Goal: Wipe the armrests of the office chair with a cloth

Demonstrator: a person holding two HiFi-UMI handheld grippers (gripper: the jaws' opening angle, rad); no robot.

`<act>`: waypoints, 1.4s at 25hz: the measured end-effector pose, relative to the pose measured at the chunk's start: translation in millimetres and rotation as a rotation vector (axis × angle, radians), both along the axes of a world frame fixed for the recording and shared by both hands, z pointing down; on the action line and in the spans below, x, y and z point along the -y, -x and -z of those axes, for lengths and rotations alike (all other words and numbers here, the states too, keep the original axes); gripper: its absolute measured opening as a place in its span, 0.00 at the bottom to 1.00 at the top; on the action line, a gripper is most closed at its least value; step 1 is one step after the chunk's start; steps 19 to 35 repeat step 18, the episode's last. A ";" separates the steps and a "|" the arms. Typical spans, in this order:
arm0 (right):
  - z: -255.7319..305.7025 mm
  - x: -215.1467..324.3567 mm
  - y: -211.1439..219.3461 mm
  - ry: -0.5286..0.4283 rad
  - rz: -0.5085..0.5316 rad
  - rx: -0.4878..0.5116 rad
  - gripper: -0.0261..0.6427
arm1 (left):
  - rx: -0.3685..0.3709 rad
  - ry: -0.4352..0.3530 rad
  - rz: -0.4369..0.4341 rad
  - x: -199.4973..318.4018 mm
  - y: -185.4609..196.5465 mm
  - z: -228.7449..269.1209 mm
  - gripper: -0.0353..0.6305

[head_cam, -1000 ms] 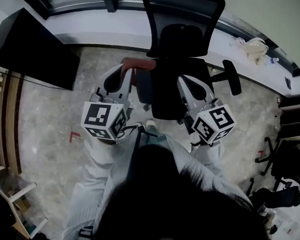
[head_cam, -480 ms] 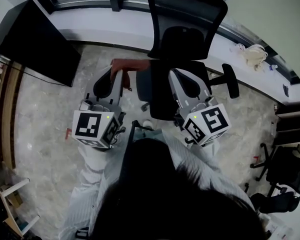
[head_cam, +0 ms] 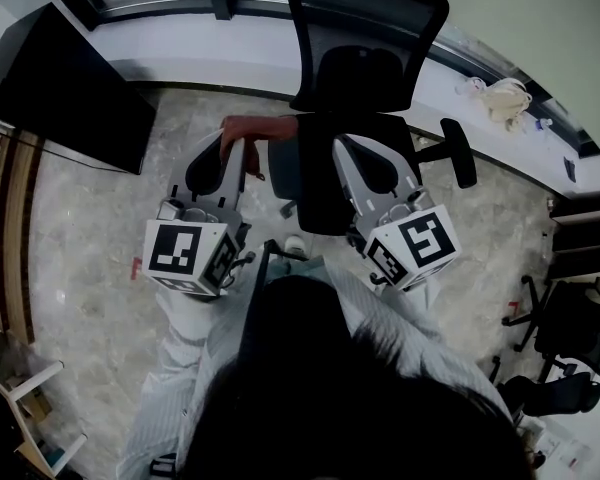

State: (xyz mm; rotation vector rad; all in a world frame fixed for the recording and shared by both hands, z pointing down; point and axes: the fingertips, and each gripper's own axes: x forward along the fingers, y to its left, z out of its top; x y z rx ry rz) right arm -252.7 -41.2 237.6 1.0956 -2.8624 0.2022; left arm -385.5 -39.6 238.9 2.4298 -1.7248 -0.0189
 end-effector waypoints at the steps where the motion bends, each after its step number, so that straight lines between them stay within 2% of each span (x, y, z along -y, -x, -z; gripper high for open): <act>1: -0.8 -0.4 -0.5 0.002 -0.001 -0.001 0.04 | 0.003 0.001 -0.003 0.1 -1.0 -0.4 0.10; 9: -3.9 1.4 -9.1 0.013 -0.012 -0.002 0.04 | 0.007 -0.001 -0.006 5.1 -7.2 -2.0 0.10; 17: -8.2 1.7 -9.1 0.023 -0.017 -0.001 0.04 | 0.009 0.031 0.013 4.8 -3.1 -7.9 0.10; 35: -8.3 1.6 -8.6 0.023 -0.016 -0.001 0.04 | 0.009 0.032 0.016 5.2 -2.3 -7.3 0.10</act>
